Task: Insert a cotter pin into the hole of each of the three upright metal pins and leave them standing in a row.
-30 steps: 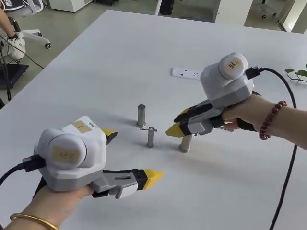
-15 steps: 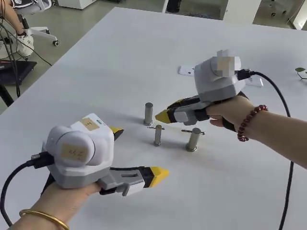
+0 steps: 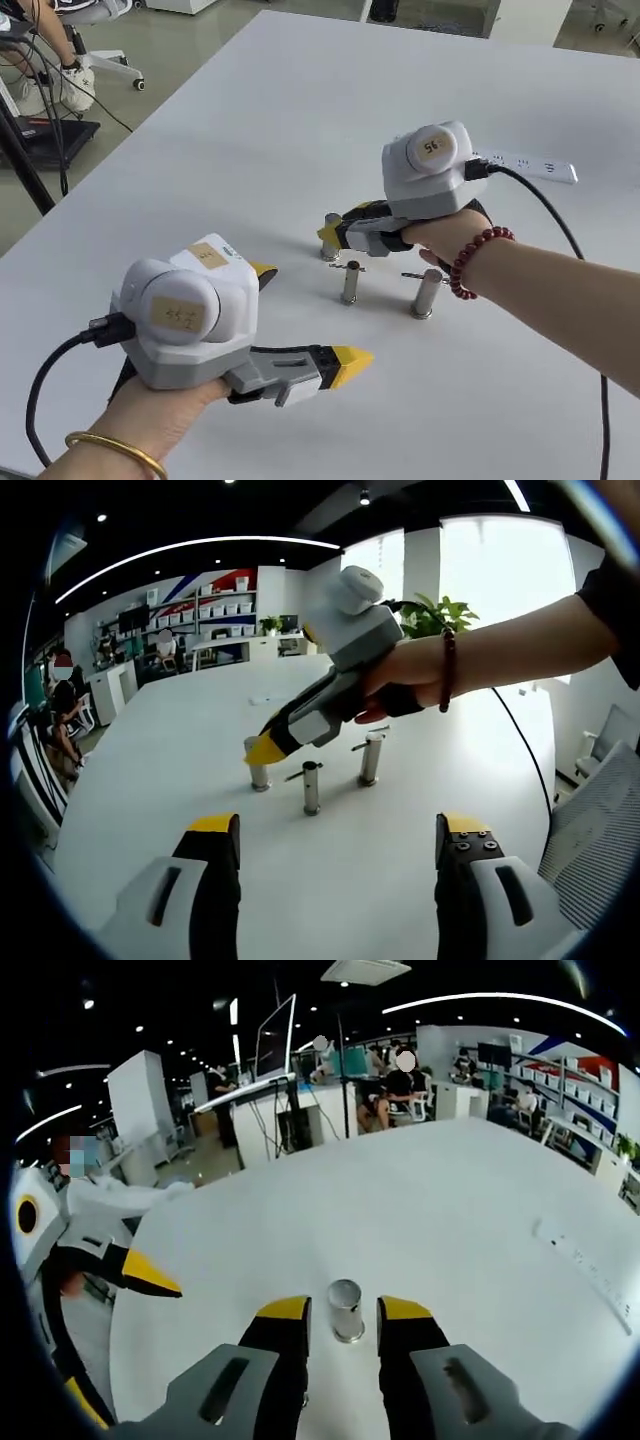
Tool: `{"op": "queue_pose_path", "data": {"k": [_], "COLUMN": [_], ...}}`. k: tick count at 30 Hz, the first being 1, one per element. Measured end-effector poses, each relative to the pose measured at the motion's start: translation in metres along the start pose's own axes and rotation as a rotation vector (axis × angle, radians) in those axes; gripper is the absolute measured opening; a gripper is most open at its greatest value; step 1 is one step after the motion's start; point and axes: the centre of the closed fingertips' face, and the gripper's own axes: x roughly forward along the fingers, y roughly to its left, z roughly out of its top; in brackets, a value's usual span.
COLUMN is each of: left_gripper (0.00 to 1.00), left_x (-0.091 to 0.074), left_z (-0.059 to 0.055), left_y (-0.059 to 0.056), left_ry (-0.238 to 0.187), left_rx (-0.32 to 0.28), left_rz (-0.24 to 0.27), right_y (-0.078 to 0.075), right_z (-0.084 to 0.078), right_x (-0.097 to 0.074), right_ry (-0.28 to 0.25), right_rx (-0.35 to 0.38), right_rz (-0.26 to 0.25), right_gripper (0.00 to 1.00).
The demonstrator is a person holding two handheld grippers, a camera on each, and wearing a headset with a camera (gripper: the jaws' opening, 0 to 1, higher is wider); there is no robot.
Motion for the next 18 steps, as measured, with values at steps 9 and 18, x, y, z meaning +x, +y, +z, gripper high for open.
{"op": "queue_pose_path", "data": {"k": [9, 18], "left_gripper": [0.78, 0.77], "left_x": [0.0018, 0.0041], "left_z": [-0.0013, -0.0013], "left_y": [-0.0027, -0.0049], "left_ry": [0.008, 0.009], "left_rx": [0.003, 0.005], "left_rz": [-0.012, -0.022], "right_y": [0.003, 0.0057], "right_z": [-0.0004, -0.0018], "right_x": [0.0007, 0.0006], "right_ry": [-0.007, 0.001], "right_rx": [0.015, -0.018], "right_rz": [-0.002, -0.002], "right_gripper": [0.1, 0.09]}}
